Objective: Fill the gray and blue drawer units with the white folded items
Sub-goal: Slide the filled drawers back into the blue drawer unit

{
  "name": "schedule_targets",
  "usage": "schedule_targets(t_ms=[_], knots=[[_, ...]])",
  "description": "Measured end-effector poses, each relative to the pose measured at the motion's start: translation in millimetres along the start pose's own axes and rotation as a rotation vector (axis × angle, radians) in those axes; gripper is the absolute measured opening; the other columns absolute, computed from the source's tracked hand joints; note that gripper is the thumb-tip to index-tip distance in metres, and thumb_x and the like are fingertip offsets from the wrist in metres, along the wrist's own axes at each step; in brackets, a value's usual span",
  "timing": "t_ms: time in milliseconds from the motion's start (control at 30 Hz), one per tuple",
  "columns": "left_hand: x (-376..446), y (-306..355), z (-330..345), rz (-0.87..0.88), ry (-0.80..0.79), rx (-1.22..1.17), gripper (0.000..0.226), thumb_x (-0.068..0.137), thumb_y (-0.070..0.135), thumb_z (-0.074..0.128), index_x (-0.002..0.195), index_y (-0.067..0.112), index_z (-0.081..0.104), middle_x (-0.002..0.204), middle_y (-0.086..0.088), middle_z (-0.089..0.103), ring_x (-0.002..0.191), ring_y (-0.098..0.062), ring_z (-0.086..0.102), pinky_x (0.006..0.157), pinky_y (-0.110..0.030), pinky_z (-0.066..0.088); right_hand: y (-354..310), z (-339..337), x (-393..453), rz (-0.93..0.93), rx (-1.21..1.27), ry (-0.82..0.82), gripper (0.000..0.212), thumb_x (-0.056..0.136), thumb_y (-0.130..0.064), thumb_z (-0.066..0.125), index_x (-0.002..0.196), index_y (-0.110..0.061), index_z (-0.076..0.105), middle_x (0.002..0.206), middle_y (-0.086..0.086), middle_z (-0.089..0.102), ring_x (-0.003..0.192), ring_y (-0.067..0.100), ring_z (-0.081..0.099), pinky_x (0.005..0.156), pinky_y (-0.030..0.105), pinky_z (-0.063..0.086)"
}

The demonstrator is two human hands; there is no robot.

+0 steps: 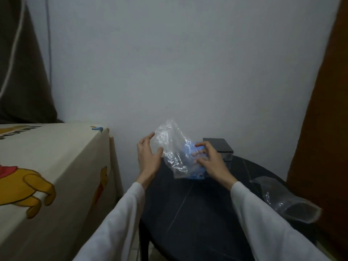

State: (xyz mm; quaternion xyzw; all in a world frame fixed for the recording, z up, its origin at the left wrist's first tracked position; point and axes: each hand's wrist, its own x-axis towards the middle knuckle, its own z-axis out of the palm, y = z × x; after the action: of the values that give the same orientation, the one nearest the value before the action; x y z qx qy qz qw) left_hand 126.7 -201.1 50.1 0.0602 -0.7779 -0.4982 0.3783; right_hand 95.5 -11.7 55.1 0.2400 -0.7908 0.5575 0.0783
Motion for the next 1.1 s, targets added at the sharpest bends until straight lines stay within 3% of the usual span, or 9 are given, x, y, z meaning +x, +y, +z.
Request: schedule_targets(t_ms=[100,200,300,433,600,733,867,967,1100], knots=[[-5,29,29,0.047,-0.005,-0.035,0.050,0.087,0.004,0.053,0.135,0.017,0.044,0.138,-0.009,0.037,0.129,-0.020,0.036,0.107,-0.023,0.024,5,-60,-15,0.002,-0.028,0.089,0.043,0.083,0.010,0.054,0.103,-0.027,0.049,0.093,0.006,0.065,0.072,0.007,0.065,0.073,0.020,0.051],[-21,49,70,0.048,-0.073,-0.117,0.044,0.089,0.003,0.048,0.130,0.018,0.048,0.128,-0.002,0.042,0.116,-0.014,0.044,0.102,-0.030,0.035,21,-121,-39,0.102,-0.038,0.175,0.039,0.085,0.006,0.056,0.113,-0.020,0.050,0.100,0.007,0.064,0.087,0.013,0.063,0.076,0.028,0.054],[-40,57,124,-0.007,-0.234,-0.202,0.039,0.088,-0.001,0.048,0.124,0.014,0.053,0.115,-0.003,0.049,0.101,-0.015,0.049,0.095,-0.033,0.042,44,-174,-63,0.288,0.011,0.254,0.037,0.087,-0.001,0.056,0.119,-0.017,0.049,0.108,0.012,0.061,0.092,0.023,0.062,0.074,0.035,0.055],[-70,56,189,-0.201,-0.494,-0.253,0.035,0.091,0.003,0.047,0.124,0.013,0.053,0.110,-0.013,0.059,0.088,-0.021,0.055,0.084,-0.037,0.047,76,-219,-83,0.488,-0.022,0.374,0.042,0.088,0.004,0.050,0.127,-0.010,0.047,0.100,0.004,0.056,0.078,0.016,0.058,0.060,0.023,0.048],[-94,47,249,-0.438,-0.682,-0.289,0.030,0.093,0.009,0.045,0.118,0.022,0.054,0.120,-0.019,0.059,0.097,-0.032,0.060,0.085,-0.040,0.050,111,-243,-85,0.628,-0.066,0.374,0.045,0.088,-0.007,0.057,0.131,-0.010,0.045,0.128,0.016,0.050,0.098,0.023,0.054,0.067,0.025,0.047],[-102,51,280,-0.638,-0.788,-0.350,0.024,0.096,0.013,0.042,0.119,0.014,0.050,0.080,-0.004,0.055,0.061,-0.014,0.047,0.056,-0.024,0.039,136,-251,-81,0.693,-0.149,0.314,0.042,0.087,-0.013,0.060,0.128,-0.010,0.048,0.130,0.013,0.050,0.113,0.027,0.052,0.091,0.036,0.046],[-106,51,303,-0.729,-0.826,-0.400,0.026,0.095,0.017,0.048,0.121,0.017,0.050,0.103,-0.007,0.060,0.077,-0.018,0.055,0.059,-0.025,0.043,155,-252,-85,0.698,-0.203,0.267,0.023,0.090,-0.016,0.056,0.113,-0.015,0.052,0.119,0.010,0.056,0.096,0.019,0.057,0.082,0.031,0.050],[-108,45,320,-0.749,-0.754,-0.410,0.032,0.090,0.015,0.058,0.122,0.011,0.055,0.119,-0.015,0.060,0.099,-0.028,0.061,0.066,-0.030,0.050,164,-251,-87,0.709,-0.186,0.207,0.019,0.091,-0.015,0.055,0.109,-0.019,0.053,0.118,0.008,0.056,0.102,0.020,0.056,0.076,0.027,0.051],[-111,35,327,-0.727,-0.678,-0.388,0.033,0.084,0.005,0.064,0.115,0.010,0.059,0.119,-0.015,0.060,0.103,-0.028,0.061,0.083,-0.036,0.054,171,-249,-91,0.702,-0.175,0.156,0.018,0.090,-0.029,0.056,0.107,-0.022,0.057,0.115,0.004,0.057,0.104,0.020,0.057,0.095,0.040,0.048]])
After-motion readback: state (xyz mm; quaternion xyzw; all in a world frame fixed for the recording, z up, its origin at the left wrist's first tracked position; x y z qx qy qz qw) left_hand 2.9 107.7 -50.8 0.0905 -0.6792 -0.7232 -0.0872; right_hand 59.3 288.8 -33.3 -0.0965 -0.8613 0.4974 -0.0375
